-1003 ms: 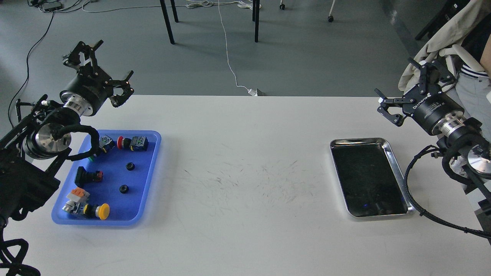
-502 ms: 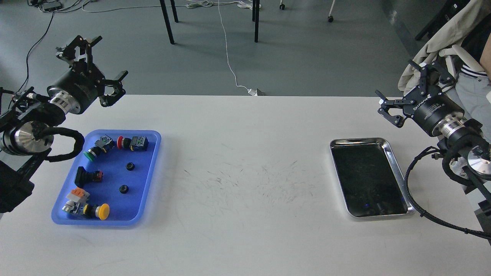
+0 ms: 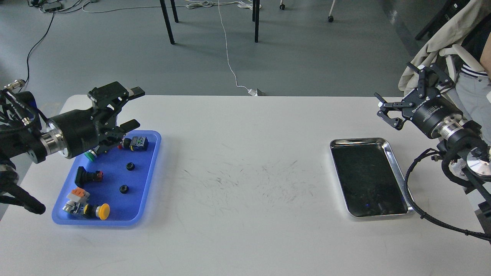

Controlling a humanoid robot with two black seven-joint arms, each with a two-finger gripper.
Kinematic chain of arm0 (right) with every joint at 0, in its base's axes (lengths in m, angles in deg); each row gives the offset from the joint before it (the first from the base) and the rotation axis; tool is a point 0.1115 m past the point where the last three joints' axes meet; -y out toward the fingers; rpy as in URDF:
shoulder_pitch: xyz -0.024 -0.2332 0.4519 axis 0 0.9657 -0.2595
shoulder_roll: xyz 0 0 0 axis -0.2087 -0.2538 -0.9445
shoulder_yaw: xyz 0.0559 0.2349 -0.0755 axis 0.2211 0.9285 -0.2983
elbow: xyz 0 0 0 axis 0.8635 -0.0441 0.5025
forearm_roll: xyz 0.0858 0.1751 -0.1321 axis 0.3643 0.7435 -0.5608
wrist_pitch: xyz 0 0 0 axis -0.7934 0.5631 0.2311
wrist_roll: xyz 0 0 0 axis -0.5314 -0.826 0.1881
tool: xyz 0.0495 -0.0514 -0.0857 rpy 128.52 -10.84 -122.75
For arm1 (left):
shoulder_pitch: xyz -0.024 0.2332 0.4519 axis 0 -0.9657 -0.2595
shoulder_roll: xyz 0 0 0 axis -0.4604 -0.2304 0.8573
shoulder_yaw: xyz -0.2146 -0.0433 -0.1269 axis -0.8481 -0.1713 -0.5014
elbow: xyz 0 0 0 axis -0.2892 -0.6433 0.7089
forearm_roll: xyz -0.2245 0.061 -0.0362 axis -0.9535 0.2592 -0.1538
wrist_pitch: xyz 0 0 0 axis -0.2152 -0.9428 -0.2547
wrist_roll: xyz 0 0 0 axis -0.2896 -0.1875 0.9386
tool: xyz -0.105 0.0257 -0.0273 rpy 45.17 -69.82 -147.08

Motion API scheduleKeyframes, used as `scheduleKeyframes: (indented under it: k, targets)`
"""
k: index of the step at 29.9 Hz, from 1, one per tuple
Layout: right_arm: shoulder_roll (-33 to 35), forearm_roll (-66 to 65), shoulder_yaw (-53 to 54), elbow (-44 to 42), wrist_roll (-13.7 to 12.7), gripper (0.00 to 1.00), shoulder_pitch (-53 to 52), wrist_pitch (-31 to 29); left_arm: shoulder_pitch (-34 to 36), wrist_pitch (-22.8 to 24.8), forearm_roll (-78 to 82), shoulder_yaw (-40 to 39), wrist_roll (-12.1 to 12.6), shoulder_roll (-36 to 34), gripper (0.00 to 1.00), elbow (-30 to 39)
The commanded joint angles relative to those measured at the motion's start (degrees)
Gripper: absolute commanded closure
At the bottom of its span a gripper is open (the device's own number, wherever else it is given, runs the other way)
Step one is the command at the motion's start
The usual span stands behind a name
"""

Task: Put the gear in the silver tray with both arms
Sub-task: 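Reach the left gripper down into the blue tray toward a black gear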

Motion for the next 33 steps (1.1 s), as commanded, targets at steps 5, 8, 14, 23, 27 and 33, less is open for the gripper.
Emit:
scheduleKeyframes:
  k: [5,8,14,23,27,33]
  targets:
    - [0.43,-0.09,0.0,0.25,0.0,0.01,-0.01,-0.01,-0.25,-0.55,27.77,2.52,-0.04,2.74,0.02,-0.18]
    - [0.52,-0.17,0.0,0.16,0.0,0.01,-0.01,-0.1,-0.33,-1.77,38.23,2.69,-0.04,4.68,0.02,-2.02]
    - [0.52,-0.26,0.0,0.25,0.0,0.01,-0.01,-0.27,-0.16,-2.31,53.27,4.19,-0.47,5.3,0.03,-7.91]
    - [0.43,-0.35,-0.08,0.25,0.0,0.01,0.08,-0.27,-0.07,-3.36,60.57,7.09,-2.14,9.51,0.04,-15.12]
    - [0.52,-0.35,-0.08,0.34,0.0,0.01,0.08,-0.36,-0.16,-4.5,63.31,8.23,-2.23,11.36,0.04,-16.62]
    - [0.61,-0.44,-0.08,0.34,0.0,0.01,0.08,-0.36,-0.07,-6.43,65.59,9.72,-2.5,12.5,0.05,-19.96]
